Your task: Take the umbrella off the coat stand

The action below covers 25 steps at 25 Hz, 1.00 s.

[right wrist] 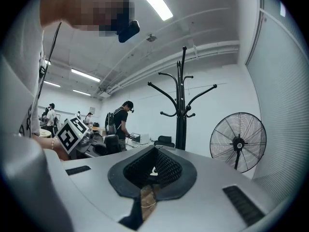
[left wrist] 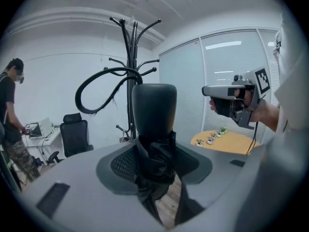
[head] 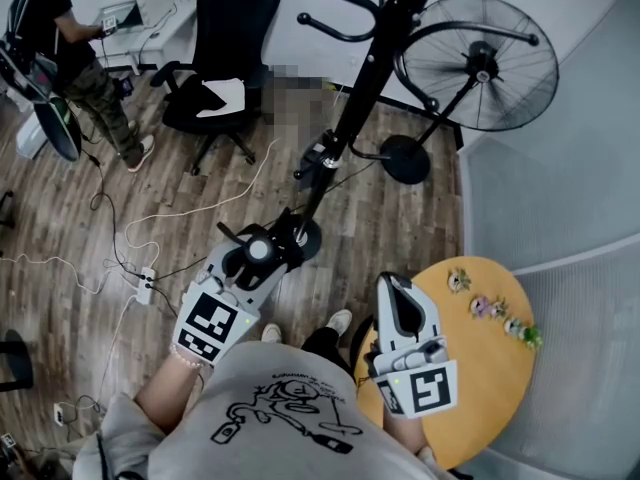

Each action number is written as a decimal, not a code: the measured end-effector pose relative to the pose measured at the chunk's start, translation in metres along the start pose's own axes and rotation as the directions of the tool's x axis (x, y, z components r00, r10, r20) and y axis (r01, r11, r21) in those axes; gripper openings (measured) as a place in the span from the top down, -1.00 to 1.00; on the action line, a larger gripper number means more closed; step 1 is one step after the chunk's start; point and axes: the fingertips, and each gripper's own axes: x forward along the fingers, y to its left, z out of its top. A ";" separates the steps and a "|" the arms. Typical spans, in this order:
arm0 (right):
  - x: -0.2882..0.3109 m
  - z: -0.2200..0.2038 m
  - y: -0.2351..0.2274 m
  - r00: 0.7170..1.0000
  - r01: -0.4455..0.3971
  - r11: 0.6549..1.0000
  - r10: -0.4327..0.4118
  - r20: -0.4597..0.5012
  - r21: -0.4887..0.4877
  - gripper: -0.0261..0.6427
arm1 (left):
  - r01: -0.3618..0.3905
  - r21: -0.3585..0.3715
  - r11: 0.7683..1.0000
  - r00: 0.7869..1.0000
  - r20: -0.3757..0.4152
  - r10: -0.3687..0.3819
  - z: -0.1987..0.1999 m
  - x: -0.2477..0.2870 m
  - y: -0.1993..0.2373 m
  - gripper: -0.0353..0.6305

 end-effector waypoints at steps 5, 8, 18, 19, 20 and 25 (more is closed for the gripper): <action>0.001 0.000 0.002 1.000 0.000 1.000 0.000 0.001 0.002 0.88 | 0.010 0.003 1.000 1.000 0.013 -0.010 0.010 -0.020 -0.005 0.29; 0.002 0.000 0.004 1.000 0.001 1.000 -0.001 0.001 0.000 0.88 | 0.014 0.001 1.000 1.000 0.024 -0.014 0.015 -0.031 -0.008 0.29; 0.004 0.002 0.008 1.000 0.003 1.000 -0.003 -0.007 -0.006 0.88 | 0.005 -0.015 1.000 0.999 0.038 -0.005 0.020 -0.060 -0.011 0.29; 0.004 0.002 0.008 1.000 0.003 1.000 -0.003 -0.007 -0.005 0.88 | 0.002 -0.022 1.000 0.999 0.038 -0.001 0.020 -0.061 -0.011 0.29; 0.004 0.002 0.009 1.000 0.002 1.000 -0.002 -0.007 -0.006 0.88 | 0.000 -0.027 1.000 0.999 0.039 0.001 0.019 -0.063 -0.010 0.29; 0.007 0.003 0.011 1.000 0.002 1.000 -0.002 -0.011 -0.017 0.88 | -0.002 -0.037 0.999 0.999 0.038 0.004 0.018 -0.065 -0.007 0.29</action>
